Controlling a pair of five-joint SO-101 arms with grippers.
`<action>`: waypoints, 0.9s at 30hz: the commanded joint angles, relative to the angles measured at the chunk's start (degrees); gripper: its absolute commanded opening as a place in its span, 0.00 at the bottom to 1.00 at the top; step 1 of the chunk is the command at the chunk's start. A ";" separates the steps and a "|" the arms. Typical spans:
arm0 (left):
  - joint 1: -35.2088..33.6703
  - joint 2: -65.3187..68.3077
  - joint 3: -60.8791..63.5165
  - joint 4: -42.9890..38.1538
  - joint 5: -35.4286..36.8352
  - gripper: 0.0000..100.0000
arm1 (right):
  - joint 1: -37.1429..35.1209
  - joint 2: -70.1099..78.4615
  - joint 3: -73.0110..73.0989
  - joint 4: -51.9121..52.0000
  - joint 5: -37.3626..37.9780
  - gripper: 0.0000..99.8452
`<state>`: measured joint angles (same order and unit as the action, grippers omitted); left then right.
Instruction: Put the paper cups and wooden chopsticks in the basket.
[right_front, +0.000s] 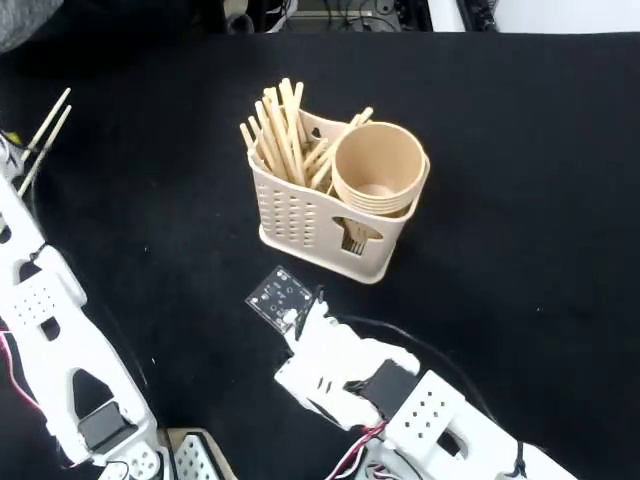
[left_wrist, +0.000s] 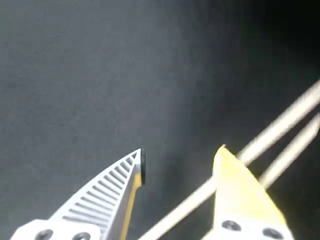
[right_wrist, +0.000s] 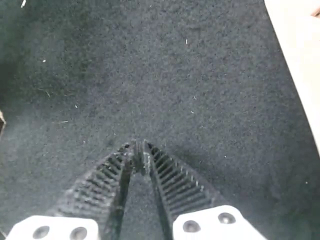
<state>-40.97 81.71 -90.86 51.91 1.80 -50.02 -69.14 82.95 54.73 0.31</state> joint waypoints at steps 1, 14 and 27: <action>2.15 -0.26 0.84 -7.65 13.54 0.22 | -0.79 -0.31 -0.31 -1.14 0.44 0.01; 3.38 0.00 17.36 2.64 11.52 0.12 | -0.79 -0.48 2.42 -4.40 3.60 0.02; 10.95 -2.55 -3.47 44.22 -27.60 0.08 | -0.62 -0.40 2.51 -4.40 3.60 0.02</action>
<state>-33.85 81.45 -93.67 87.69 -11.03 -50.02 -69.14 85.58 51.47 3.38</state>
